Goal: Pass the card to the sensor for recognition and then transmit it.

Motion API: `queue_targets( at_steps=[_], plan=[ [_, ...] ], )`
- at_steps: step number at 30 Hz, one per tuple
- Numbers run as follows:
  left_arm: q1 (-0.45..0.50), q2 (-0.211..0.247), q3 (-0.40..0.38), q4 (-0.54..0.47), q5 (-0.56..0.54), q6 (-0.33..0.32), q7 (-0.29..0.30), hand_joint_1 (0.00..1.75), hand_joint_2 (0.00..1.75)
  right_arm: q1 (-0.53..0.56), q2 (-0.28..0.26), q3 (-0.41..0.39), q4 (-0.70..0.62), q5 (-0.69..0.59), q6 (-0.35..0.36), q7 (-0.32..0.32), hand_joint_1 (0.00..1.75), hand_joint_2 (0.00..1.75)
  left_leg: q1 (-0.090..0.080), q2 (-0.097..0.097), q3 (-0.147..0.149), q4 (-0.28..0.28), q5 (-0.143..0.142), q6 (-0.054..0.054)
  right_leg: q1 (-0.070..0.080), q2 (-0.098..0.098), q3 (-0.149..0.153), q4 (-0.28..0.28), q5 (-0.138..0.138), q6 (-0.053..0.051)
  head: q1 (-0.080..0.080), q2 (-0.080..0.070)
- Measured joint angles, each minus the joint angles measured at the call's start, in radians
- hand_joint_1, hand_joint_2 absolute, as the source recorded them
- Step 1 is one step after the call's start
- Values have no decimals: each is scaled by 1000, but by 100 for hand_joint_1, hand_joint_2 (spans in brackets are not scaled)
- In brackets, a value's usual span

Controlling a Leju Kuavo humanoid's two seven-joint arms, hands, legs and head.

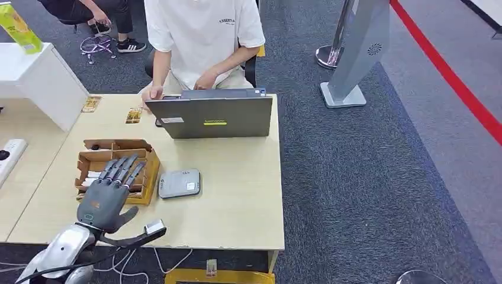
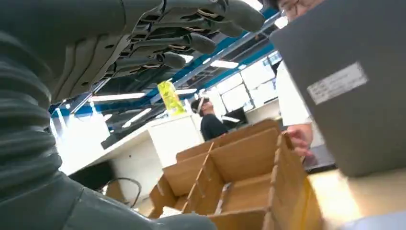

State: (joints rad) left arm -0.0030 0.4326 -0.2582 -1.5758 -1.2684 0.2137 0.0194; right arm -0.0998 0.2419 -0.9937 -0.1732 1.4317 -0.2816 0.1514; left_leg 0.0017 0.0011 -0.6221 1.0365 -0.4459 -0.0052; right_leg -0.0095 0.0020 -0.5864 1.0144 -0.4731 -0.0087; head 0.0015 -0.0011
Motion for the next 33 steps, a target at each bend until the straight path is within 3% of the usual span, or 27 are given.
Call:
queue_targets(
  at_steps=[7,33],
  plan=[
    [-4,-2,46,65,3,-16,0,0,175,0,0,0,0,5,8,0,0,0,0,0,0,0,0,0,0,0,0,0,0,0,0,0],
    [-101,-36,59,196,-12,-26,1,0,175,-1,0,13,0,34,18,0,0,0,0,0,0,0,0,0,0,0,0,0,0,0,0,0]
  ],
)
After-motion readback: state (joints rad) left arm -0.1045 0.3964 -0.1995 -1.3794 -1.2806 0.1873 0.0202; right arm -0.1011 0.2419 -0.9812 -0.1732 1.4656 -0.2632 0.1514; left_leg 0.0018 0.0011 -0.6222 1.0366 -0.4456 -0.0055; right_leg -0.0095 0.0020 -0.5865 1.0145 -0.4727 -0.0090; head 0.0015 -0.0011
